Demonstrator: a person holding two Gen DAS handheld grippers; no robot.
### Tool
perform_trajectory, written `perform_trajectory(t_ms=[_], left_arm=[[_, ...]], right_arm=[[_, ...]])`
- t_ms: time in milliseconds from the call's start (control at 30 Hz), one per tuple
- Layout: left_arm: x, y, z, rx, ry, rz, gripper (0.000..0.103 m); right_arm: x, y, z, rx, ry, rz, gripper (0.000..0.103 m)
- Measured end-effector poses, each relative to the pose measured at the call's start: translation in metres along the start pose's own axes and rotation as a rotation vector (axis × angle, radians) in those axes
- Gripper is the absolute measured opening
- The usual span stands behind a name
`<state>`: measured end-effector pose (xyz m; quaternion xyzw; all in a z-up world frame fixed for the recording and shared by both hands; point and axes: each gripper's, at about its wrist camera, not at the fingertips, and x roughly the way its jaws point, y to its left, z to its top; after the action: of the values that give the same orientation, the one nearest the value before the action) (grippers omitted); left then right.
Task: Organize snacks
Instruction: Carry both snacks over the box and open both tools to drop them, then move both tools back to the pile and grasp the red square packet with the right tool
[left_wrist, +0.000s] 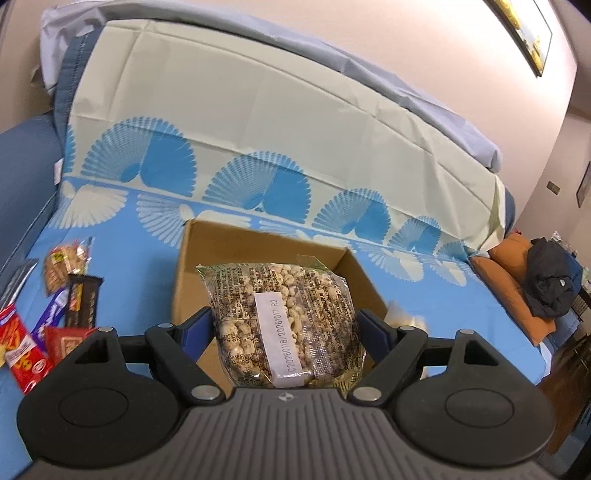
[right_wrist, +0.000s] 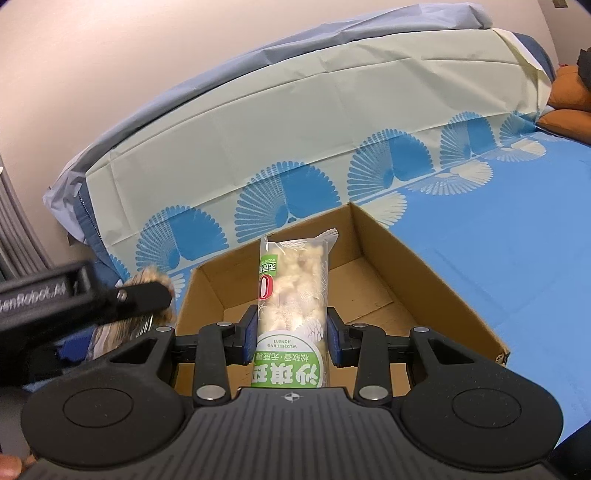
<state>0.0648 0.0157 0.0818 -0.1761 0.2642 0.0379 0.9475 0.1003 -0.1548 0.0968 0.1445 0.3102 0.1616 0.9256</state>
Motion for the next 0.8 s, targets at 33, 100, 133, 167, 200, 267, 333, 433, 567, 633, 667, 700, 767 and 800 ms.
perform_trajectory(t_ms=[33, 100, 133, 167, 200, 267, 333, 433, 567, 633, 667, 700, 767, 800], left_arm=[[0.001, -0.003, 0.002, 0.008, -0.002, -0.011, 0.086], [0.006, -0.012, 0.007, 0.039, 0.008, -0.032, 0.088], [0.008, -0.017, 0.008, 0.059, 0.02, -0.041, 0.09], [0.01, -0.021, 0.009, 0.077, 0.025, -0.043, 0.093], [0.009, -0.023, 0.008, 0.085, 0.019, -0.038, 0.095], [0.008, -0.023, 0.007, 0.081, 0.01, -0.036, 0.096], [0.005, -0.019, 0.004, 0.066, 0.011, -0.033, 0.096], [0.0, -0.011, -0.001, 0.053, 0.018, -0.026, 0.095], [-0.011, 0.003, -0.007, 0.038, 0.013, -0.025, 0.086], [-0.018, 0.013, -0.011, 0.027, 0.01, -0.024, 0.078], [-0.022, 0.019, -0.013, 0.024, 0.005, -0.022, 0.067], [-0.027, 0.028, -0.016, 0.026, -0.006, -0.011, 0.057], [-0.035, 0.048, -0.023, 0.034, -0.021, 0.029, 0.043], [-0.039, 0.061, -0.029, 0.033, -0.022, 0.051, 0.034]], right_arm=[[0.0, 0.0, 0.0, 0.0, 0.0, -0.003, 0.038], [0.0, 0.0, 0.0, -0.002, 0.002, -0.009, 0.038], [0.001, 0.001, -0.001, -0.006, 0.003, -0.013, 0.038], [0.001, 0.002, -0.001, -0.01, 0.002, -0.021, 0.04], [0.001, 0.003, -0.001, -0.021, -0.001, -0.036, 0.042], [0.002, 0.003, -0.001, -0.028, -0.002, -0.043, 0.051], [0.002, 0.004, -0.002, -0.033, -0.002, -0.041, 0.052], [0.003, 0.004, -0.003, -0.04, 0.001, -0.046, 0.052], [0.003, 0.006, -0.005, -0.051, 0.003, -0.056, 0.052], [0.004, 0.008, -0.006, -0.057, 0.006, -0.062, 0.052], [0.004, 0.009, -0.006, -0.063, 0.007, -0.066, 0.052], [0.004, 0.01, -0.007, -0.069, 0.009, -0.069, 0.052], [0.004, 0.011, -0.01, -0.083, 0.013, -0.072, 0.052], [0.004, 0.012, -0.011, -0.094, 0.015, -0.072, 0.052]])
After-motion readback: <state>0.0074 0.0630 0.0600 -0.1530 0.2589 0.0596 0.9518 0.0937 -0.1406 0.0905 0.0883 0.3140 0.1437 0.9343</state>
